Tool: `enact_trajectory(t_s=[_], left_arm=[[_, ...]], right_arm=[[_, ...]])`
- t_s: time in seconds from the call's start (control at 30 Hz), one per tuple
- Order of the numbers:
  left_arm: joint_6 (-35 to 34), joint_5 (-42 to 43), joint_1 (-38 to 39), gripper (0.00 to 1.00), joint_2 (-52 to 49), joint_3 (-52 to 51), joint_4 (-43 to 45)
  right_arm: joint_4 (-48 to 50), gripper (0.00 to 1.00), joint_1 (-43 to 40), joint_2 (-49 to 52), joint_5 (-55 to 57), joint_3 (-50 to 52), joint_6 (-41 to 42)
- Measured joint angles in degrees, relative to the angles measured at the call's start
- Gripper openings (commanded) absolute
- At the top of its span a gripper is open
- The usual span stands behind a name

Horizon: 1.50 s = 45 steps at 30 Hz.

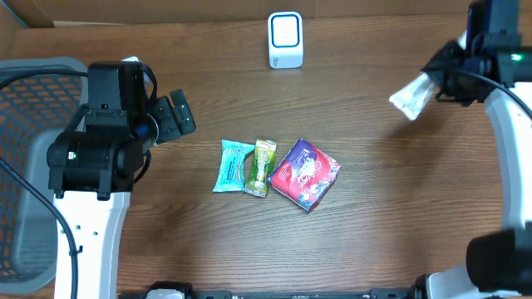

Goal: Scan the item barcode
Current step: 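Carry the tube to the right side and release it on the table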

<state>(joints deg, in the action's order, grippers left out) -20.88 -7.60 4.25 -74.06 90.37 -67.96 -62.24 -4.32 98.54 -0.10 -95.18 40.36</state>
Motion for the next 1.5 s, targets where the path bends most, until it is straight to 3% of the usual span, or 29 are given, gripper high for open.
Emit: enact_trajectory(t_s=[0.2,0.57,0.6,0.7,0.73,0.87,1.23,1.5], left_arm=[[0.0,0.0,0.0,0.99,0.0,0.0,0.0],[0.0,0.0,0.0,1.00,0.0,0.0,0.0],[0.0,0.0,0.0,1.00,0.0,0.0,0.0],[0.0,0.0,0.0,1.00,0.0,0.0,0.0],[0.0,0.0,0.0,1.00,0.0,0.0,0.0],[0.0,0.0,0.0,0.99,0.0,0.0,0.0],[0.0,0.0,0.0,1.00,0.0,0.0,0.0],[0.0,0.0,0.0,1.00,0.0,0.0,0.0]], right_arm=[[12.9,0.04,-5.7,2.7,-3.6,15.0,8.5],[21.8,0.07,-12.9,2.7,-2.9,28.3,22.7],[21.9,0.15,-12.8,2.7,-2.4,29.3,23.9],[22.1,0.64,-12.7,2.7,-1.9,30.2,24.2],[22.8,0.74,-12.7,2.7,-1.6,30.2,23.6],[23.2,0.95,-12.7,2.6,-2.2,29.4,17.4],[8.3,0.87,-11.1,0.7,-8.8,15.7,-3.8],[0.7,0.91,-0.6,-1.8,-15.9,13.4,-16.6]])
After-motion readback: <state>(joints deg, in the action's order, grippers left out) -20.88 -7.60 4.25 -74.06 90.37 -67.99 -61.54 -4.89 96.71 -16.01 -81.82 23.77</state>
